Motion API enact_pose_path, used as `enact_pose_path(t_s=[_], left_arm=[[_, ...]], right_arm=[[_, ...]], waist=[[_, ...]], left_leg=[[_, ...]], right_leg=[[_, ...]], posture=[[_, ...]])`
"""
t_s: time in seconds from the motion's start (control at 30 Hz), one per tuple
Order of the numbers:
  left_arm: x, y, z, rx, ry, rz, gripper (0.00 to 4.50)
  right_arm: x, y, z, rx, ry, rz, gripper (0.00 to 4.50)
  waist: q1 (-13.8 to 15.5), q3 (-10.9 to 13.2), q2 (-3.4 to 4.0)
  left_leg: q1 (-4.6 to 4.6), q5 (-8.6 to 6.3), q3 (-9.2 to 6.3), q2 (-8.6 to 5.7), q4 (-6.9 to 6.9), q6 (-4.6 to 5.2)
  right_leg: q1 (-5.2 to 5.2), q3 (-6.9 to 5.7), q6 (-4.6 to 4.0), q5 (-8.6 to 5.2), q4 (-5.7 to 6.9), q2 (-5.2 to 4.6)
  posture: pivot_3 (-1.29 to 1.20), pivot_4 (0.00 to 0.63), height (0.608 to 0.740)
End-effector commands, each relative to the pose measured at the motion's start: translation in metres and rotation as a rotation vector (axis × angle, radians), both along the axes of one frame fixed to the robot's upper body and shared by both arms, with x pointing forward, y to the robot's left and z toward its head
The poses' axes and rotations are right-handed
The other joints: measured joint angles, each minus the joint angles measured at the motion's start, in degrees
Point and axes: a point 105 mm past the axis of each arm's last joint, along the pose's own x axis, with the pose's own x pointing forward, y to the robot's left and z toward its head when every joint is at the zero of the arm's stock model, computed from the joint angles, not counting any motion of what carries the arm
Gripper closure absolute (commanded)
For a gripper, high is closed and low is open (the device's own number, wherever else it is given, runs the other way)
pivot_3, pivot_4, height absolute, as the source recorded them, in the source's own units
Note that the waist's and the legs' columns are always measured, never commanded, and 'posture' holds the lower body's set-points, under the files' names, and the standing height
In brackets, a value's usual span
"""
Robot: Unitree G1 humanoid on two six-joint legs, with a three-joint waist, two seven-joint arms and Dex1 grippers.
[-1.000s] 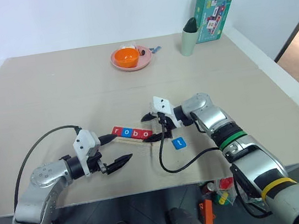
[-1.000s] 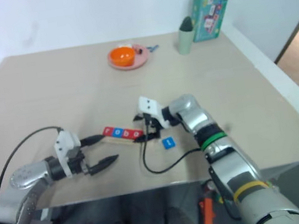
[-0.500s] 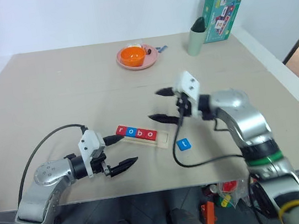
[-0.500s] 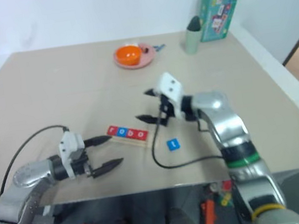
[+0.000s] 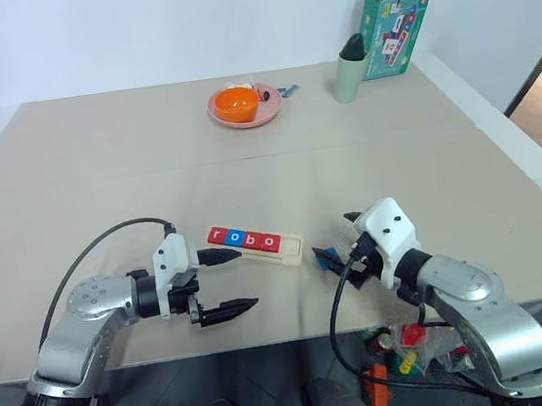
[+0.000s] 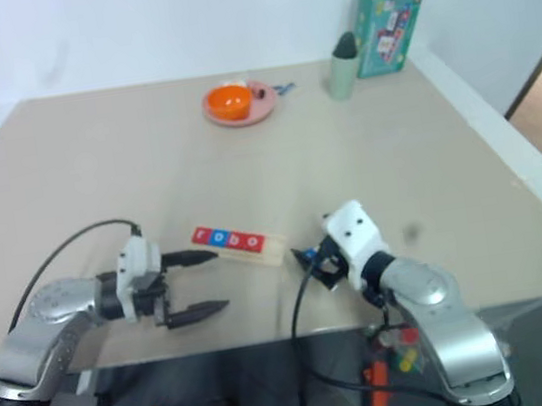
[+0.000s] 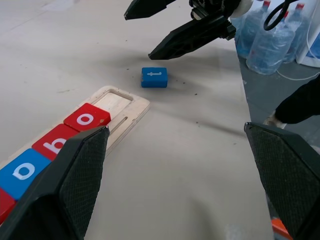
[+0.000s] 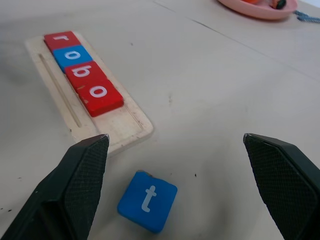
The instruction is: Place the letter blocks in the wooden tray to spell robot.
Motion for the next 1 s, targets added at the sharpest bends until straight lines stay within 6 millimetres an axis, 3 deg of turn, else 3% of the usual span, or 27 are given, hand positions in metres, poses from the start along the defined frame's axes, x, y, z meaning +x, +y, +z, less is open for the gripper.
enact_pose_path(t_s=[0.03,0.23,0.87,0.9,1.0], left_arm=[[0.002,-0.002,0.006,0.008,-0.039,-0.022,0.0],[0.001,-0.001,0.005,0.016,-0.04,-0.015,0.0],[0.002,0.004,0.002,0.046,-0.048,0.016,0.0],[0.002,0.005,0.002,0.047,-0.049,0.018,0.0],[0.001,0.006,0.002,0.049,-0.05,0.021,0.0]], right_arm=[[0.002,-0.007,0.001,-0.004,-0.009,-0.054,0.05],[-0.004,-0.004,-0.018,0.005,0.058,-0.066,0.05],[-0.002,0.008,-0.033,0.089,0.188,-0.074,0.05],[-0.001,0.009,-0.035,0.094,0.199,-0.078,0.57],[-0.001,0.012,-0.036,0.102,0.208,-0.07,1.51]], waist=[[0.0,0.0,-0.01],[0.0,0.0,-0.01],[0.0,0.0,-0.01],[0.0,0.0,-0.01],[0.0,0.0,-0.02]], left_leg=[[0.0,0.01,0.0,-0.01,0.0,0.0],[-0.03,0.01,-0.02,0.01,-0.15,0.0],[-0.05,-0.01,-0.07,0.04,-0.15,0.0],[-0.05,-0.01,-0.07,0.04,-0.15,0.0],[-0.05,-0.01,-0.08,0.04,-0.15,0.0]], right_leg=[[0.0,0.0,0.0,0.0,0.0,0.0],[-0.04,-0.01,0.02,-0.01,0.0,0.04],[-0.05,-0.03,0.03,-0.03,0.0,0.08],[-0.04,-0.03,0.03,-0.03,0.0,0.08],[-0.04,-0.05,0.03,-0.03,0.0,0.08]], posture=[[0.0,0.15,0.74],[0.0,0.15,0.74],[0.0,0.15,0.74],[0.0,0.15,0.74],[0.0,0.15,0.74]])
